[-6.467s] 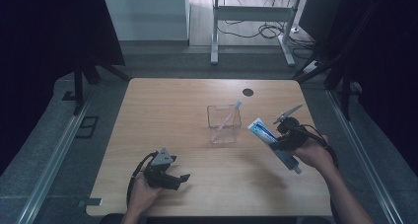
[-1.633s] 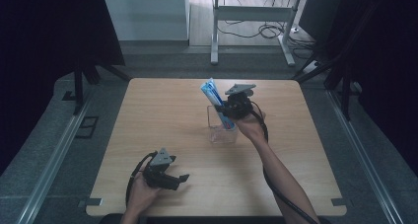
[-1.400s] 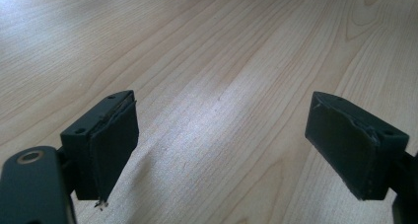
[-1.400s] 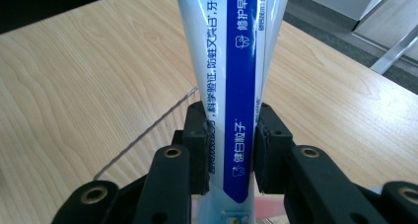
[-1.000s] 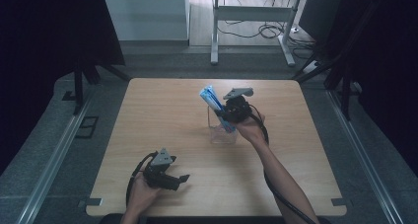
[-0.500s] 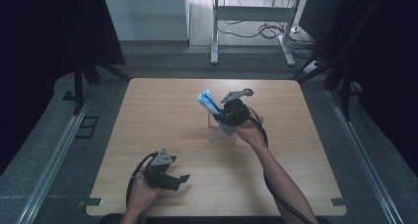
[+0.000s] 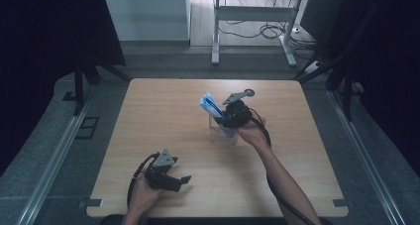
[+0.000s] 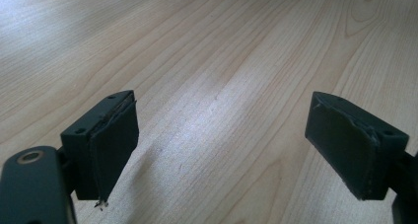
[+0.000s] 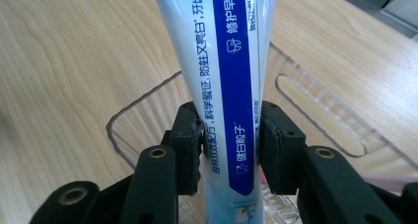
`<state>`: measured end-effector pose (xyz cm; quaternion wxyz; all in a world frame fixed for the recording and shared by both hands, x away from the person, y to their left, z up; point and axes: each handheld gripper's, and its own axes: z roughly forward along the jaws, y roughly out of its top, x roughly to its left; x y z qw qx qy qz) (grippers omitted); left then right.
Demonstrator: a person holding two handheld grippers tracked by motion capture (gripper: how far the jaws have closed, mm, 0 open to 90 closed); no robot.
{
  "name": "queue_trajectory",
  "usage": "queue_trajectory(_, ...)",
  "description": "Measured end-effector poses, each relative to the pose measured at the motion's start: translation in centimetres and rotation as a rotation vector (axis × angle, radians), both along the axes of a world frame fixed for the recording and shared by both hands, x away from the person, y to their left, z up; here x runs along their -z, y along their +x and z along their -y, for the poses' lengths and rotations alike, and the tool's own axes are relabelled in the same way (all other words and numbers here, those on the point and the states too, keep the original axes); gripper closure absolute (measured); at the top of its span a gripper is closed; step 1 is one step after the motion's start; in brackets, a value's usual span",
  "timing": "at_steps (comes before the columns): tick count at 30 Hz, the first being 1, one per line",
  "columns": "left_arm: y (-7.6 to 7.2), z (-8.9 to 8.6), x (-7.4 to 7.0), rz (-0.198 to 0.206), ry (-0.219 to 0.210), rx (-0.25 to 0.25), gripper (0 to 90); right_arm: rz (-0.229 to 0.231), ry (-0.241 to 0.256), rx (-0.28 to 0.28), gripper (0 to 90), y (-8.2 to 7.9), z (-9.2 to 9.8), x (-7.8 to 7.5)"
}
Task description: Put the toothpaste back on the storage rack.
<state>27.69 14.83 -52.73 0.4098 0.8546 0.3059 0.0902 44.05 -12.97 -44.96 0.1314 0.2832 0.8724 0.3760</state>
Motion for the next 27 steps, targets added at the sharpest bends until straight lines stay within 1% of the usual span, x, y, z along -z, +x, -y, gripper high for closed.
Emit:
queue_trajectory(5,0.0,0.03,0.01,-0.002,0.002,0.0,13.1,-0.009,-0.019,-0.011,60.5,-0.27,-0.09,0.37)
queue_trajectory(8,-0.02,0.06,0.02,-0.002,0.003,0.001,13.1,-0.009,-0.018,-0.009,58.6,-0.31,-0.14,0.44)
queue_trajectory(17,-0.01,0.07,0.02,0.0,0.003,0.002,13.1,0.008,-0.02,-0.011,53.7,-0.36,-0.31,0.29)
queue_trajectory(19,-0.01,0.05,0.01,-0.002,0.004,0.002,13.2,0.007,-0.017,-0.012,51.9,-0.4,-0.41,0.23)
queue_trajectory(21,-0.01,0.04,0.01,-0.002,0.003,0.002,13.1,0.009,-0.023,-0.013,48.2,-0.47,-0.57,0.18)
queue_trajectory(22,-0.01,0.04,0.01,-0.002,0.004,0.002,13.1,0.009,-0.023,-0.013,48.2,-0.47,-0.57,0.18)
queue_trajectory(23,0.0,0.04,0.01,-0.003,0.003,0.002,13.1,0.014,-0.027,-0.011,45.5,-0.5,-0.64,0.12)
queue_trajectory(27,-0.01,0.04,0.01,-0.003,0.004,0.003,13.1,0.015,-0.029,-0.011,42.1,-0.59,-0.69,-0.07)
